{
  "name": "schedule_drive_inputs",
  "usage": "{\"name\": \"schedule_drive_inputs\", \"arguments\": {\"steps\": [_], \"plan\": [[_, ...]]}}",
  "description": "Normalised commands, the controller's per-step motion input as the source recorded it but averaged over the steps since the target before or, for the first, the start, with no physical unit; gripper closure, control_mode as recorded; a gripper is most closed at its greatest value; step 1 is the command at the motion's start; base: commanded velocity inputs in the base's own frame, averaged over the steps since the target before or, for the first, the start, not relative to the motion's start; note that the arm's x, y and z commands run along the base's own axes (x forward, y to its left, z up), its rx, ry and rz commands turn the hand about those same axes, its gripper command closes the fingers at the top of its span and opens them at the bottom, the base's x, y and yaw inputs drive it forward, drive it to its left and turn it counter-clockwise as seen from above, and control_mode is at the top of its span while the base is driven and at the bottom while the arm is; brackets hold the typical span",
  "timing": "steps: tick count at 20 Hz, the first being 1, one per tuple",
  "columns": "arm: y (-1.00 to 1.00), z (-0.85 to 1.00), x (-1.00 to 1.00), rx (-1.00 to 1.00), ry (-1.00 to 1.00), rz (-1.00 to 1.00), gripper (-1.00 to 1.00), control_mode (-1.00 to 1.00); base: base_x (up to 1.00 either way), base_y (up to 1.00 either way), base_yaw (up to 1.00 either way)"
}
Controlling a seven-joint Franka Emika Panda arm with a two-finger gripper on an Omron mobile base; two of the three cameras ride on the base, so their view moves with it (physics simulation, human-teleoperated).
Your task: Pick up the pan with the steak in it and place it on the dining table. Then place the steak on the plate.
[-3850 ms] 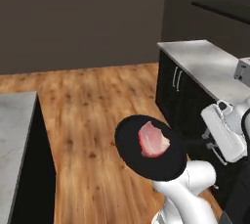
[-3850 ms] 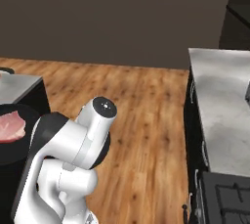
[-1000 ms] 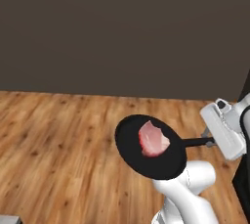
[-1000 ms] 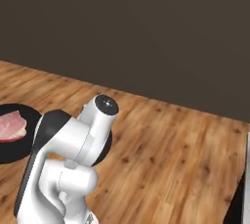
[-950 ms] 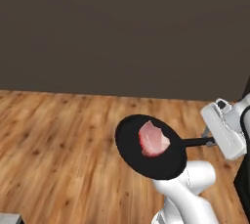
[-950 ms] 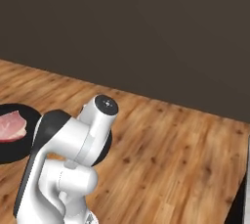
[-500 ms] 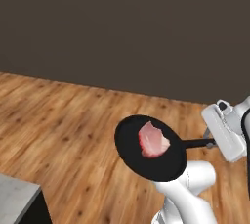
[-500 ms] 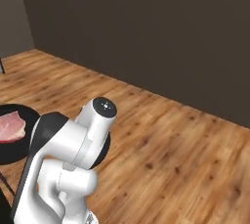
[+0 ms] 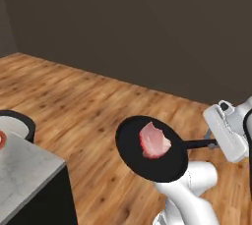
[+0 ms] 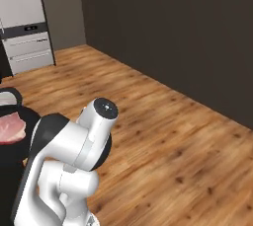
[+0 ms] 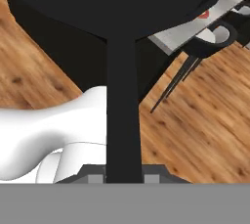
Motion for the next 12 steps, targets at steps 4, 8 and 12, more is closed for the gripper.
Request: {"name": "schedule_drive_inputs", "arguments": {"steps": [4, 8, 12], "plan": [[0.00, 0.00, 0.00, 0.00, 0.00, 0.00, 1.00, 1.00, 0.00, -0.01, 0.42], [0.00, 0.00, 0.00, 0.00, 0.00, 0.00, 1.00, 1.00, 0.00, 0.00, 0.41], [0.00, 0.00, 0.00, 0.00, 0.00, 0.00, 1.00, 1.00, 0.01, 0.00, 0.40]]}}
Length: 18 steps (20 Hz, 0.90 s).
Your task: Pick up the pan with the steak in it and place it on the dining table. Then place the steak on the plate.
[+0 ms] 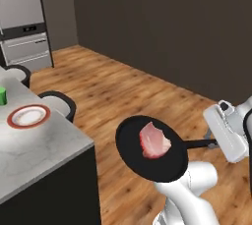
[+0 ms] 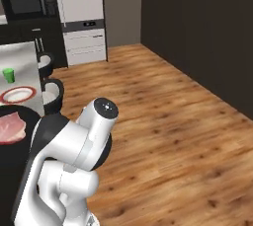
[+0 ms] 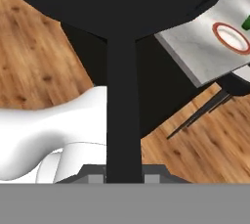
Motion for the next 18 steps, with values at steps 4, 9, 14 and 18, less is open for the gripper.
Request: {"name": "schedule_drive_inputs", "arguments": {"steps": [4, 9, 14, 18], "plan": [[0.00, 0.00, 0.00, 0.00, 0.00, 0.00, 1.00, 1.00, 0.06, 0.00, 0.39], [0.00, 0.00, 0.00, 0.00, 0.00, 0.00, 1.00, 1.00, 0.03, 0.00, 0.39], [0.00, 0.00, 0.00, 0.00, 0.00, 0.00, 1.00, 1.00, 0.00, 0.00, 0.38], [0.00, 0.00, 0.00, 0.00, 0.00, 0.00, 1.00, 1.00, -0.03, 0.00, 0.25]]}}
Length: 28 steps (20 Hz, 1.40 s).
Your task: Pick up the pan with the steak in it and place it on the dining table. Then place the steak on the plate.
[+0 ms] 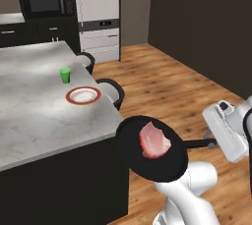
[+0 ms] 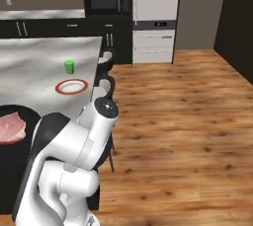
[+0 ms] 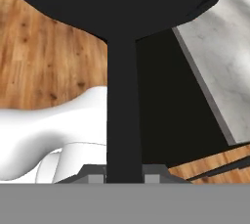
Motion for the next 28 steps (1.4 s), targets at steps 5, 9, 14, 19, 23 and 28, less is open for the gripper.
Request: {"name": "schedule_drive_inputs", "arguments": {"steps": [5, 9, 14, 19, 23, 28], "plan": [[0.00, 0.00, 0.00, 0.00, 0.00, 0.00, 1.00, 1.00, 0.15, 0.00, 0.00], [0.00, 0.00, 0.00, 0.00, 0.00, 0.00, 1.00, 1.00, 0.64, -0.02, 0.00], [0.00, 0.00, 0.00, 0.00, 0.00, 0.00, 1.00, 1.00, 0.67, 0.00, 0.00], [0.00, 0.00, 0.00, 0.00, 0.00, 0.00, 1.00, 1.00, 0.57, -0.01, 0.00], [0.00, 0.00, 0.00, 0.00, 0.00, 0.00, 1.00, 1.00, 0.02, 0.00, 0.00], [0.00, 0.00, 0.00, 0.00, 0.00, 0.00, 1.00, 1.00, 0.14, -0.06, 0.00]]}}
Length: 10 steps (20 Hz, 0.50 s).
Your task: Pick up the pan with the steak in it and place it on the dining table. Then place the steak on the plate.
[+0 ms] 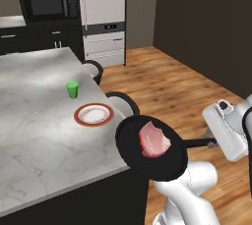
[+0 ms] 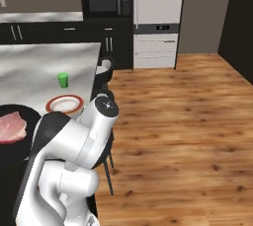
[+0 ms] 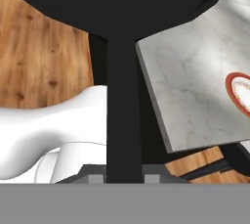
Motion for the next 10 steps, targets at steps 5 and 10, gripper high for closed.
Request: {"name": "schedule_drive_inputs", "arguments": {"steps": [5, 10], "plan": [[0.00, 0.00, 0.00, 0.00, 0.00, 0.00, 1.00, 1.00, 0.14, -0.30, 0.01], [0.00, 0.00, 0.00, 0.00, 0.00, 0.00, 1.00, 1.00, 0.00, -0.37, 0.02]]}}
